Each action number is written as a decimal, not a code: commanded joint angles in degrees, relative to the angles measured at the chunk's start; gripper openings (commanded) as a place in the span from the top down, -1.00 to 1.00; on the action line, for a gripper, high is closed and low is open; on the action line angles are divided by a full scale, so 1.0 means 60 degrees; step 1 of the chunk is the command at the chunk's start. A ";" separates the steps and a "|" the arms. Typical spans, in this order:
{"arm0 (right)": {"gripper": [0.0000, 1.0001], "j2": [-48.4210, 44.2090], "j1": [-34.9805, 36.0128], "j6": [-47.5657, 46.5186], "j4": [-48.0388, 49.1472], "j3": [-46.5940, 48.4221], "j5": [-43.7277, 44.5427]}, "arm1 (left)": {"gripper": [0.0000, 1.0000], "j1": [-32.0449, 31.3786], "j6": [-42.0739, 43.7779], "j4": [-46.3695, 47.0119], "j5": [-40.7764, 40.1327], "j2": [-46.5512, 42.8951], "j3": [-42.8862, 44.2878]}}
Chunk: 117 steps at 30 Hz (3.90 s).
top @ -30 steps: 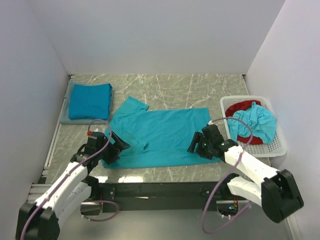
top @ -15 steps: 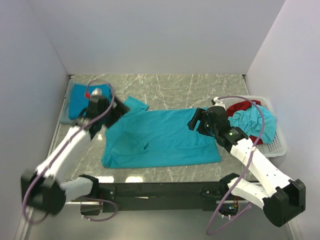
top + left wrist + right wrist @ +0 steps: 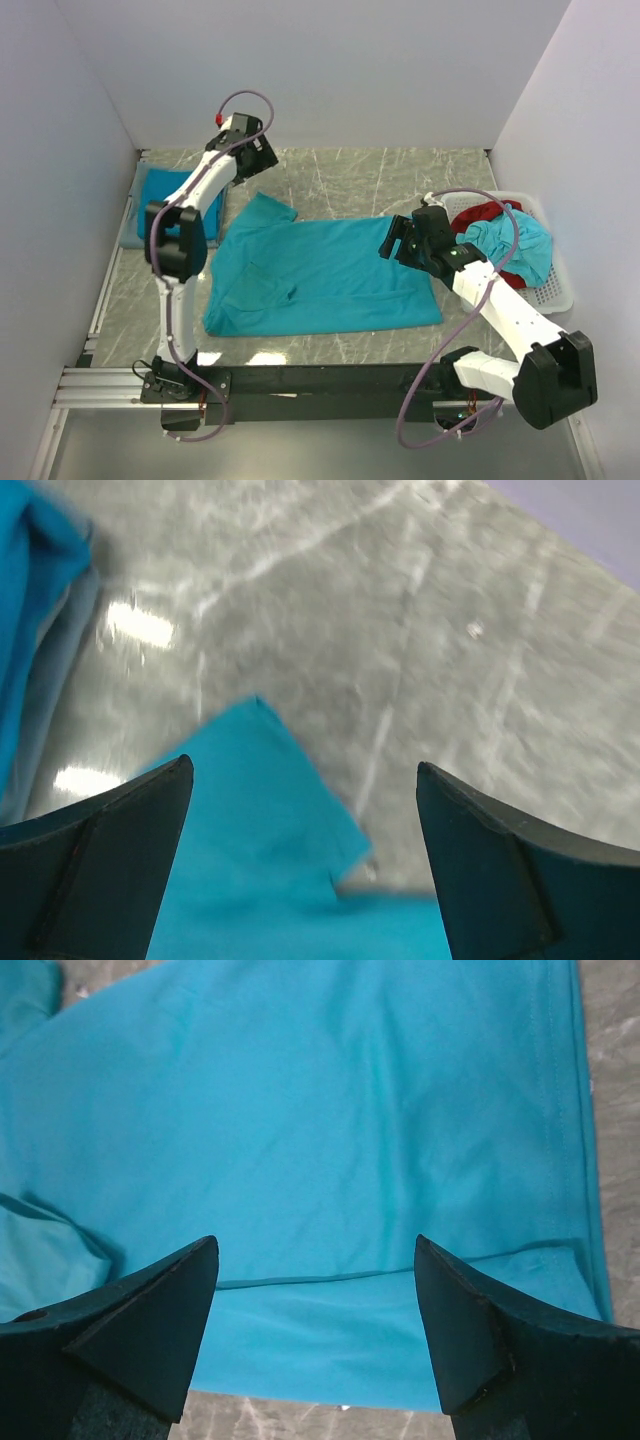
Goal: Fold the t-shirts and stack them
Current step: Fold the tshirt
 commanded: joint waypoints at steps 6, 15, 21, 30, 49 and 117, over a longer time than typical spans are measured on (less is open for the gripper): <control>-0.71 0.0337 -0.0331 -0.0650 0.0313 0.0313 0.0063 | -0.79 0.0044 0.0741 -0.1932 -0.0668 0.2766 0.3399; -0.70 0.0761 -0.0478 -0.0753 0.0298 0.0240 0.0019 | -0.53 0.0044 0.0565 -0.1536 -0.0200 0.3352 0.3122; -0.70 0.0718 -0.0566 -0.0767 0.0284 0.0123 0.0121 | -0.29 -0.0103 0.0404 -0.1771 -0.0811 0.3514 0.3196; -0.69 0.0733 -0.0610 -0.0767 0.0284 -0.0038 0.0179 | 0.42 -0.0366 0.0580 -0.1977 -0.1020 0.3646 0.3166; -0.67 0.3922 -0.0625 0.0169 -0.1047 0.3649 0.2815 | 0.99 -0.0498 0.0756 0.0000 -0.0756 0.0193 -0.0171; 1.00 1.1034 -0.0712 0.1386 -0.5314 1.1067 0.4911 | 0.99 -0.0513 0.0434 0.1891 0.0988 -0.4014 -0.5050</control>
